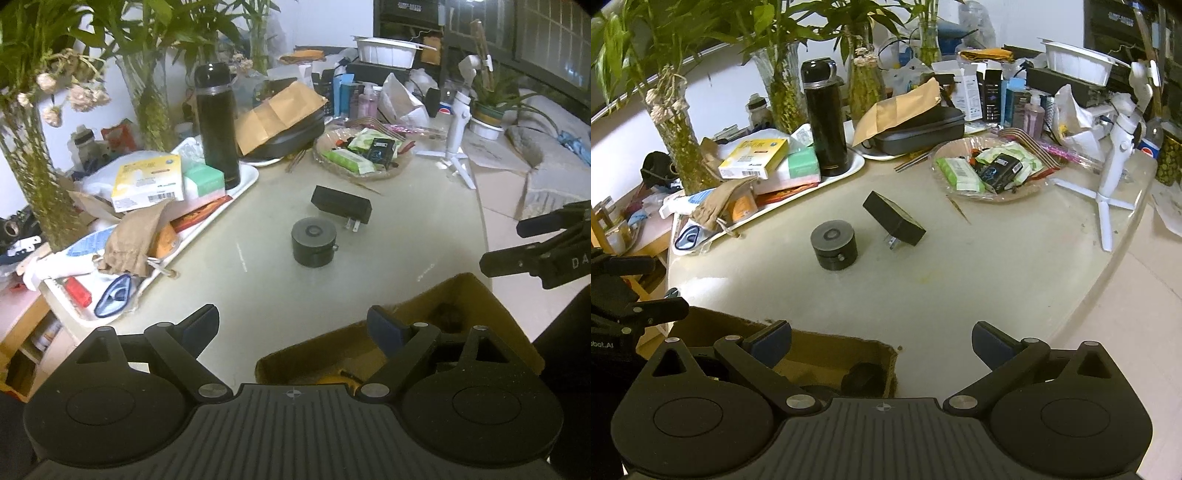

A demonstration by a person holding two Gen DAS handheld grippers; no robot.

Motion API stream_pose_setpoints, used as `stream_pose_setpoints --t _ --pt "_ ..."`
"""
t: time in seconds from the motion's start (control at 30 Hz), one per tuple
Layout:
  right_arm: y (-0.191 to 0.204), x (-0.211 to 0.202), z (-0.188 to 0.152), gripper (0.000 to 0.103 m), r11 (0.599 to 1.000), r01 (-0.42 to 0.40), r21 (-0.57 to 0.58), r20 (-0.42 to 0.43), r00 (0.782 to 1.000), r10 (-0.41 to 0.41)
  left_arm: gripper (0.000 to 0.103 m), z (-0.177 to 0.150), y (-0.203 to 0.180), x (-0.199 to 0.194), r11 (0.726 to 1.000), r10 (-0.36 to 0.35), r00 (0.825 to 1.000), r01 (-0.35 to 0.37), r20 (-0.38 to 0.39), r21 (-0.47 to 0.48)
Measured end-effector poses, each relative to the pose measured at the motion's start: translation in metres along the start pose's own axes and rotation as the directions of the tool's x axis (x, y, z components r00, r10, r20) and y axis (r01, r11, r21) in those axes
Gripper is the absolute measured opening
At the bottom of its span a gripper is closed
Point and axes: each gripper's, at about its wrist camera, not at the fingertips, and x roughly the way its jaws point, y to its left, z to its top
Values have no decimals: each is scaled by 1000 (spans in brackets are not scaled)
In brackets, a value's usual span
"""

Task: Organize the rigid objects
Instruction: 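Move the open left gripper from the box toward the round black canister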

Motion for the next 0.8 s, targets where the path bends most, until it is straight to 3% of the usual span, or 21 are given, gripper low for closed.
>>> stream_pose_setpoints --t 0.5,0.8 --pt "-17 20 6 103 999 21 37 -21 1000 -20 88 21 3 35 999 -32 999 32 -12 26" --pt "-19 29 7 103 999 23 43 -30 999 -22 87 36 8 61 995 -98 995 99 -22 26"
